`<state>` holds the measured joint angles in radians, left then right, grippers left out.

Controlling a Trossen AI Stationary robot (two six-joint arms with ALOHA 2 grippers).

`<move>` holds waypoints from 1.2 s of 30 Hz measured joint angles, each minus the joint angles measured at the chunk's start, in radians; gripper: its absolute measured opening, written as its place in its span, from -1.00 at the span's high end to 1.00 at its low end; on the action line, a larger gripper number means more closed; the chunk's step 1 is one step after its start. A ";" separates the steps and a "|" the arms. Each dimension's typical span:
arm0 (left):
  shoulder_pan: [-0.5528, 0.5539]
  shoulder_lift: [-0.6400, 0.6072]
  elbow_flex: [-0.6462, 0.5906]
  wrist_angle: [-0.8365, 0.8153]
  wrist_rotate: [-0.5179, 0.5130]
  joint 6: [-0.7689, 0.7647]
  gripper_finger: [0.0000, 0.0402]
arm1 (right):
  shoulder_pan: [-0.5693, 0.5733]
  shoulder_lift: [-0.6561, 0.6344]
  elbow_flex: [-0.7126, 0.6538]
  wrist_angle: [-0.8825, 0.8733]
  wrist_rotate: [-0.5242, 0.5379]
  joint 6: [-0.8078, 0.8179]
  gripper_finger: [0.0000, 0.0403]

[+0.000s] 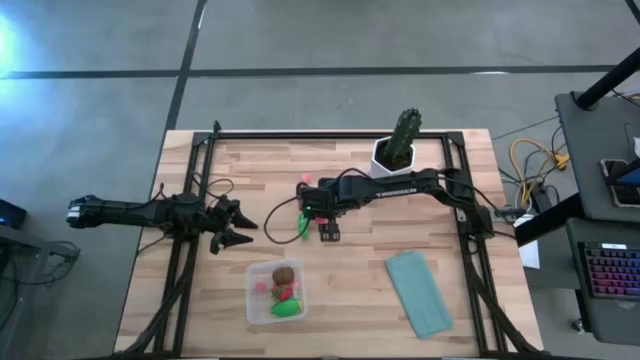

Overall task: Pick and placing Produce into tupperware
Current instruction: Put the red tomato into the transparent bin

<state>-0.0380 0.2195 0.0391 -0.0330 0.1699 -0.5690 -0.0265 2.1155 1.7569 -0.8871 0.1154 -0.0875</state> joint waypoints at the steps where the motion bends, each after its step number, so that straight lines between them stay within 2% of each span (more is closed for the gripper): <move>1: 0.000 0.000 0.000 0.000 0.000 0.000 -0.23 | 0.000 0.000 -0.008 0.013 0.000 0.000 -0.48; 21: 0.000 0.000 0.000 0.000 0.000 0.000 -0.23 | -0.011 0.002 -0.140 0.222 -0.001 0.069 -0.53; 36: 0.000 0.000 0.000 0.000 0.000 0.000 -0.23 | -0.012 0.060 -0.145 0.244 -0.009 0.088 -0.51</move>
<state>-0.0380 0.2195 0.0391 -0.0334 0.1703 -0.5690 -0.0388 2.1759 1.6115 -0.6435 0.1059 0.0002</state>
